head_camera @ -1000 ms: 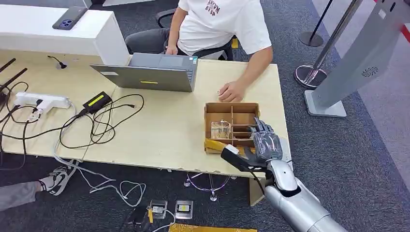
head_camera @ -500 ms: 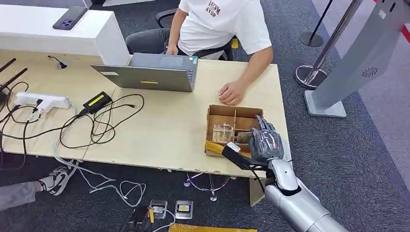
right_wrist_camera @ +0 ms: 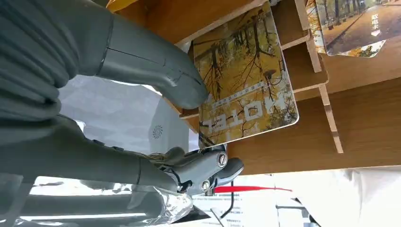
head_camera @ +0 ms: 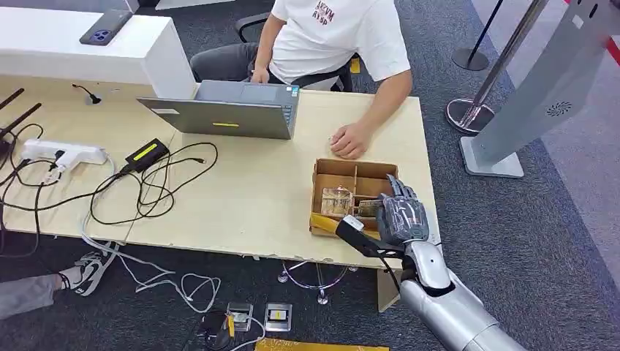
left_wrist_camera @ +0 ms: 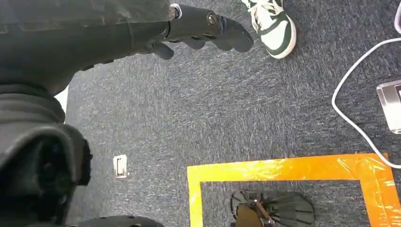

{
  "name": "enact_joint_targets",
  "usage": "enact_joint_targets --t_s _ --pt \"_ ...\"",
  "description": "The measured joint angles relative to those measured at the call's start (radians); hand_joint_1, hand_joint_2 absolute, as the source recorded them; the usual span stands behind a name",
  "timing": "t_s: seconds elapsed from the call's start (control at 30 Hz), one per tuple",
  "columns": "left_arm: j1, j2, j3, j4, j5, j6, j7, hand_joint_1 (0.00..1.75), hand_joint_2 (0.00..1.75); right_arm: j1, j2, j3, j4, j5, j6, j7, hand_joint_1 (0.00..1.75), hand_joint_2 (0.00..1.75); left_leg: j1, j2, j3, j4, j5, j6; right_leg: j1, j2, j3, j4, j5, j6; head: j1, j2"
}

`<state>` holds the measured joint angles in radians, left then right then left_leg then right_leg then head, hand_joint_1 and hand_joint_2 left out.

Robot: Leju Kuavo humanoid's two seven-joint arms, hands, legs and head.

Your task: Pass the card to the sensor for recognition and then transmit it.

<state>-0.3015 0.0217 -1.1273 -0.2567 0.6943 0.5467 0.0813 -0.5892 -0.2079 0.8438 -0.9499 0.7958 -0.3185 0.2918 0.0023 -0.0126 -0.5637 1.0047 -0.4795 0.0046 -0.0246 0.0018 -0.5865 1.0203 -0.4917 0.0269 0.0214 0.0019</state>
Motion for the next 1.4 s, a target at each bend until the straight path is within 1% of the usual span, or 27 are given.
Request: enact_joint_targets --t_s 0.07,0.1,0.13,0.17,0.2,0.87,1.17,1.2,1.27,1.3,1.4 --pt "0.000 0.000 0.000 0.000 -0.002 -0.001 0.000 0.00 0.00 0.000 0.000 0.000 0.001 0.000 0.000 0.000 1.75 1.75 0.000 0.000 0.000 0.000 0.000 0.000 0.000 0.000 0.000 0.000 0.000 0.000 0.000 0.000" --pt "0.000 0.000 0.000 0.000 -0.003 -0.001 0.000 0.00 0.00 0.000 0.000 0.000 0.002 -0.001 -0.002 -0.002 1.66 1.75 0.000 0.000 0.000 0.000 0.000 0.000 0.000 0.000 0.000 0.000 0.000 0.000 0.000 0.000" --pt "0.000 0.000 0.000 0.000 -0.003 -0.002 0.000 0.00 0.00 0.000 0.000 0.000 0.003 -0.001 -0.004 -0.003 1.36 1.75 0.000 0.000 0.000 0.000 0.000 0.000 0.000 0.000 0.000 0.000 0.000 0.000 0.000 0.000" --pt "0.000 0.000 0.000 0.000 -0.003 -0.002 0.000 0.00 0.00 0.000 0.000 0.000 0.003 -0.001 -0.006 -0.005 0.40 1.75 0.000 0.000 0.000 0.000 0.000 0.000 0.000 0.000 0.000 0.000 0.000 0.000 0.000 0.000" --pt "0.000 0.000 0.000 0.000 -0.003 -0.003 0.000 0.00 0.00 0.000 0.000 0.000 0.004 -0.001 -0.006 -0.006 0.00 1.75 0.000 0.000 0.000 0.000 0.000 0.000 0.000 0.000 0.000 0.000 0.000 0.000 0.000 0.000" --pt "-0.001 0.000 0.001 0.000 -0.014 -0.005 0.000 0.00 0.00 -0.024 0.000 -0.002 0.008 0.006 -0.001 -0.007 0.00 1.75 0.000 0.002 0.008 0.000 0.000 0.000 0.000 0.001 0.007 0.000 0.000 0.000 0.000 0.000" --pt "-0.001 0.000 0.005 0.000 -0.026 -0.005 0.000 0.00 0.00 -0.024 0.003 -0.002 0.012 -0.001 -0.002 -0.024 0.00 1.75 0.000 0.002 0.009 0.000 0.000 0.000 0.000 0.001 0.008 0.000 0.000 0.000 0.000 0.000" --pt "-0.001 -0.001 0.009 0.000 -0.028 -0.005 0.000 0.00 0.00 -0.024 0.003 -0.002 0.012 -0.002 -0.002 -0.027 0.05 1.75 0.000 0.002 0.009 0.000 0.000 0.000 0.000 0.001 0.008 0.000 0.000 0.000 0.000 0.000" --pt "-0.001 -0.001 0.012 0.000 -0.032 -0.005 0.000 0.00 0.00 -0.024 0.004 -0.002 0.013 -0.004 -0.002 -0.029 0.05 1.75 0.000 0.002 0.009 0.000 0.000 0.000 0.000 0.001 0.008 0.000 0.000 0.000 0.000 0.000" --pt "-0.001 -0.001 0.012 0.000 -0.034 -0.005 0.000 0.00 0.00 -0.024 0.004 -0.002 0.014 -0.004 -0.002 -0.030 1.75 1.75 0.000 0.002 0.009 0.000 0.000 0.000 0.000 0.001 0.009 0.000 0.000 0.000 0.000 0.000" --pt "-0.001 -0.002 0.014 0.000 -0.036 -0.005 0.000 0.00 0.00 -0.018 0.005 -0.002 0.018 -0.010 0.000 -0.032 1.75 1.75 0.000 0.002 0.009 0.000 0.000 0.000 0.000 0.001 0.009 0.000 0.000 0.000 0.000 0.000"
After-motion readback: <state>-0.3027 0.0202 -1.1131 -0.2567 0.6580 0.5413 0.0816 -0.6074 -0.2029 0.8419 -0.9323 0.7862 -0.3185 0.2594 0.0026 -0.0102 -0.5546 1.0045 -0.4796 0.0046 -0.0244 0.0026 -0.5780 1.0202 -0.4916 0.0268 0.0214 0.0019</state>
